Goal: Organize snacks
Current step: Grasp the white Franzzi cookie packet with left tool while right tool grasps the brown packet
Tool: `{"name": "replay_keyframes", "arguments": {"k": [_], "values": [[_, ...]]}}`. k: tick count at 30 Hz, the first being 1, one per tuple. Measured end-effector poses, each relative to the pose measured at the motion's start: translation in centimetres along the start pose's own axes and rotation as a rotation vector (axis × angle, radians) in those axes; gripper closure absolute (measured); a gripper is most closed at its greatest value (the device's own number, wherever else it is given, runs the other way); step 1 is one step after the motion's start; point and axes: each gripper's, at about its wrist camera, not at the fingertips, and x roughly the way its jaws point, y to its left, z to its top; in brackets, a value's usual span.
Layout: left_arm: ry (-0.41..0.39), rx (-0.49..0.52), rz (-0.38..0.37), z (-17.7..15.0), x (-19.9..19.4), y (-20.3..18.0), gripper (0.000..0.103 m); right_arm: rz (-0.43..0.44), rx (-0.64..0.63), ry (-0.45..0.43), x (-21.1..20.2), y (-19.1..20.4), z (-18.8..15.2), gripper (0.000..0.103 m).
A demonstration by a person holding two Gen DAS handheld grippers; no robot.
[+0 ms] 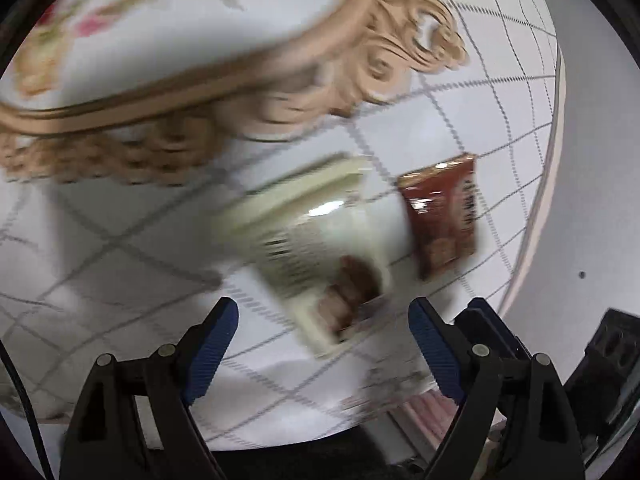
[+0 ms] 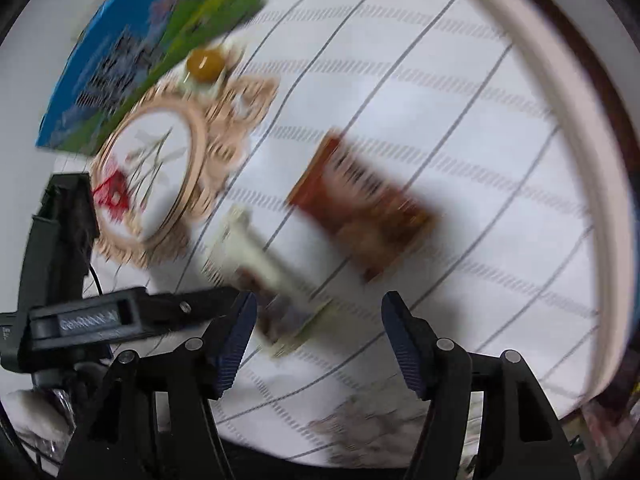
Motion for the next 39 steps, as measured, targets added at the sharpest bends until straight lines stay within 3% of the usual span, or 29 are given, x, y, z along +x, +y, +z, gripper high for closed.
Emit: {"name": "replay_keyframes", "arguments": {"k": [2,5,6,7,12,15,17,20,23,26,29,30,35,39], "values": [[0.012,-0.009,-0.005,0.8,1.1,-1.1,0.016,-0.046,0.010,-0.045,-1.1,-1.2,0.9,0.036],[-0.015,0.000,0.062,1.7,2.5,-2.3,0.020,-0.084,0.009,-0.075,-2.0,-2.6,2.0,0.036],[-0.046,0.025,0.106,1.7,2.6,-2.7,0.034,-0.104,-0.005,-0.080,-2.2,-2.8,2.4,0.036],[-0.058,0.048,0.137,2.0,2.5,-3.0,0.040,-0.117,-0.019,-0.080,-2.1,-2.6,2.6,0.036],[-0.156,0.234,0.339,1.4,1.3,-4.3,0.042,-0.175,-0.131,-0.044,-0.1,-0.6,3.8,0.036],[-0.264,0.366,0.524,1.1,0.0,-5.0,0.042,-0.215,-0.223,-0.011,1.6,0.7,4.2,0.036],[-0.289,0.398,0.575,1.4,-0.5,-4.6,0.042,-0.245,-0.295,0.007,2.8,1.8,4.4,0.036],[-0.268,0.362,0.533,2.1,-0.8,-3.6,0.040,-0.311,-0.423,0.057,5.4,3.5,4.7,0.036],[-0.249,0.305,0.474,3.0,-1.1,-2.5,0.040,-0.329,-0.423,0.087,6.9,3.9,5.0,0.036],[-0.249,0.252,0.435,3.5,-1.5,-2.0,0.040,-0.221,-0.274,0.089,6.5,3.1,5.8,0.041],[-0.251,0.224,0.411,3.7,-1.9,-1.2,0.039,-0.020,-0.103,0.136,6.0,2.1,6.5,0.043],[-0.252,0.219,0.406,3.8,-2.0,-1.1,0.039,0.001,-0.086,0.144,6.0,2.0,6.6,0.043],[-0.269,0.209,0.406,3.7,-3.1,1.2,0.039,-0.052,-0.117,0.131,6.2,3.0,6.7,0.039],[-0.351,0.231,0.493,1.7,-4.7,2.0,0.045,-0.104,-0.140,0.106,6.8,4.3,6.7,0.039]]}}
